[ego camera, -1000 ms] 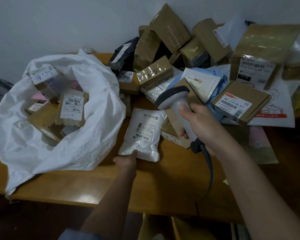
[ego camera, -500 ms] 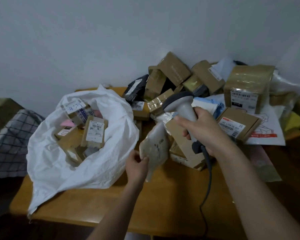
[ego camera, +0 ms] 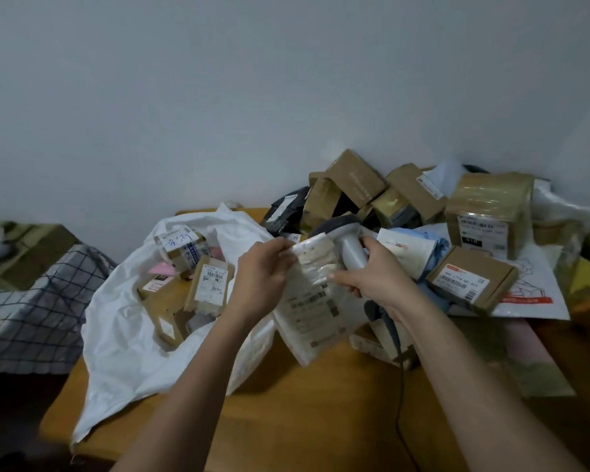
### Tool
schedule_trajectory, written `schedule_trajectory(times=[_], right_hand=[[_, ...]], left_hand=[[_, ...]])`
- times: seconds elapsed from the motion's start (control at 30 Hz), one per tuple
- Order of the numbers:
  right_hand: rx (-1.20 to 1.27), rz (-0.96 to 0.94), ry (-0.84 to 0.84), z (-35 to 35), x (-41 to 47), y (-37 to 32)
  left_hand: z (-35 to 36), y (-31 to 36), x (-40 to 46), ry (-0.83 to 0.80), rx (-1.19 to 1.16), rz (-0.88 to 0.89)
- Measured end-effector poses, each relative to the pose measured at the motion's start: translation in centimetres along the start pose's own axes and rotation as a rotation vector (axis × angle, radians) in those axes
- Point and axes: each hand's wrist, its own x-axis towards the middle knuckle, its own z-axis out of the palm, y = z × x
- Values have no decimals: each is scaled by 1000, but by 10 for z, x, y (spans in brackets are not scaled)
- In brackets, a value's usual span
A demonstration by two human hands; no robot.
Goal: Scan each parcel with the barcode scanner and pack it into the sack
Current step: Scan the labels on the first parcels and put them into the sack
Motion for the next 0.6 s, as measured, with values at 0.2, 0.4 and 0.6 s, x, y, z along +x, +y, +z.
schedule_trajectory(times=[0.2, 0.4, 0.6], right_hand=[[215, 39, 130, 13, 10, -1], [432, 116, 256, 10, 13, -3], [543, 137, 317, 9, 11, -3]], left_hand=[[-16, -1, -11, 277, -12, -151], [0, -16, -35, -183, -620, -488], [4, -25, -35, -231, -1045, -402]])
